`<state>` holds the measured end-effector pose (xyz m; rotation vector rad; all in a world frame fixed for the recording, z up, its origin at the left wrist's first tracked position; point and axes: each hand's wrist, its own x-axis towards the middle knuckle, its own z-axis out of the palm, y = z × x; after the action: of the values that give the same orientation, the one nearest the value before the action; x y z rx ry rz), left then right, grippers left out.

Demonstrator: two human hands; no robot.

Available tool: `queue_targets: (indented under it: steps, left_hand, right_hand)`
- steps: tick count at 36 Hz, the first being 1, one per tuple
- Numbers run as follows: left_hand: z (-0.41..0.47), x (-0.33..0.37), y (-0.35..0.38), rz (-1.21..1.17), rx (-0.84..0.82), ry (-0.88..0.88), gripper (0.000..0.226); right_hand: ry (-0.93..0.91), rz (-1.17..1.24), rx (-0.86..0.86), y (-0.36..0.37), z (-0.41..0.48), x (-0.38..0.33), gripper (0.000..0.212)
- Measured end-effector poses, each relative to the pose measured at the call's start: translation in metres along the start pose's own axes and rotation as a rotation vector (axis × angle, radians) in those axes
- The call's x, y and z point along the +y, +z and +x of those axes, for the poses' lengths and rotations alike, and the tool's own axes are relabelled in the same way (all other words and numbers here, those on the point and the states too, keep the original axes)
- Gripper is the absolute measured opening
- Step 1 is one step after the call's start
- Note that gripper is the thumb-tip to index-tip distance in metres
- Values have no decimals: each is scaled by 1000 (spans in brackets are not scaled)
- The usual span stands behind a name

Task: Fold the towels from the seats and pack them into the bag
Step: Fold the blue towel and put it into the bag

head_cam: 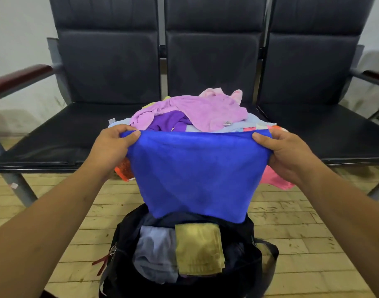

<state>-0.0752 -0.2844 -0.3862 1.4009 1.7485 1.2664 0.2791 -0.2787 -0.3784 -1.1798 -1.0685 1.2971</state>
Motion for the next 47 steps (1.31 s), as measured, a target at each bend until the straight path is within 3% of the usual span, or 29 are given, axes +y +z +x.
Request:
queue_targets:
  steps: [4, 10, 13, 16, 19, 25, 30, 34, 36, 47]
  left_hand:
    - [1, -1, 0, 55, 10, 12, 12]
    - [3, -1, 3, 18, -12, 4, 11]
    - [3, -1, 5, 44, 6, -8, 14]
    - [4, -3, 5, 46, 17, -30, 15]
    - [3, -4, 2, -55, -13, -48, 11]
    - [-12, 11, 1, -353, -249, -26, 13]
    - [-23, 22, 10, -433, -439, -83, 15]
    - [-36, 30, 16, -633, -744, -79, 25]
    - [-41, 34, 21, -620, -816, -18, 29]
    - [-55, 41, 48, -118, -517, 221, 12]
  right_hand:
    - [13, -11, 49, -3, 0, 2, 7]
    - [105, 169, 84, -3, 1, 2, 23]
    - [99, 199, 129, -2, 0, -1, 17]
    - [70, 167, 120, -3, 0, -2, 34]
    - [39, 98, 115, -2, -2, -1, 32]
    - [-24, -76, 120, -1, -1, 3, 21]
    - [-119, -230, 140, 9, -2, 3, 18]
    - [-202, -306, 108, 23, -7, 4, 15]
    - [-218, -311, 64, 30, -10, 4, 18]
    - [-198, -306, -139, 72, -30, 14, 26]
